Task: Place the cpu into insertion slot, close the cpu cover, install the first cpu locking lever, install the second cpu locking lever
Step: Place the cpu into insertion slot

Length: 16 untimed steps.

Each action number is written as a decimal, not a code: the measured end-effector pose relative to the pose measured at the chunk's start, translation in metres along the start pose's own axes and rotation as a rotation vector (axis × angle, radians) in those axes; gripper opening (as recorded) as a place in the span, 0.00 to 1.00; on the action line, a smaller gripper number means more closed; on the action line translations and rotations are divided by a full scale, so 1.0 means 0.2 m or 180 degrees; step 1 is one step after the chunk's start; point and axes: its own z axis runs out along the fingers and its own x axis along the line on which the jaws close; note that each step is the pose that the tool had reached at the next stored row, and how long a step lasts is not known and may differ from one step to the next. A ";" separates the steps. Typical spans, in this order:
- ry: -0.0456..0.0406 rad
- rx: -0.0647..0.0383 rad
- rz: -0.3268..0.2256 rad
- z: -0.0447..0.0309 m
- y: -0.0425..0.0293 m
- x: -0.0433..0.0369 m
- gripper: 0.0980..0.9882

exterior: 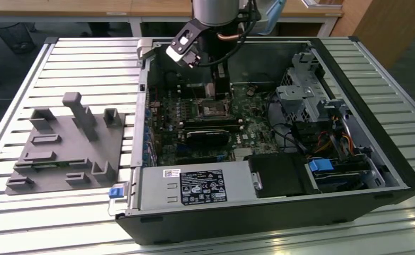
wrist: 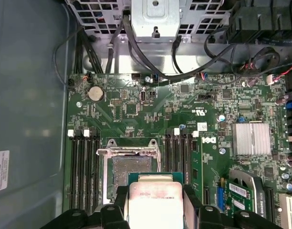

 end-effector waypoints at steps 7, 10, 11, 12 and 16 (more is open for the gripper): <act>0.0006 0.0000 0.0001 0.016 -0.002 0.000 0.50; 0.0006 0.0000 0.0001 0.018 -0.002 0.000 0.50; 0.0006 0.0000 0.0001 0.019 -0.002 0.000 0.50; 0.0007 0.0000 0.0001 0.020 -0.002 0.000 0.50; 0.0006 0.0000 0.0001 0.026 -0.003 0.000 0.50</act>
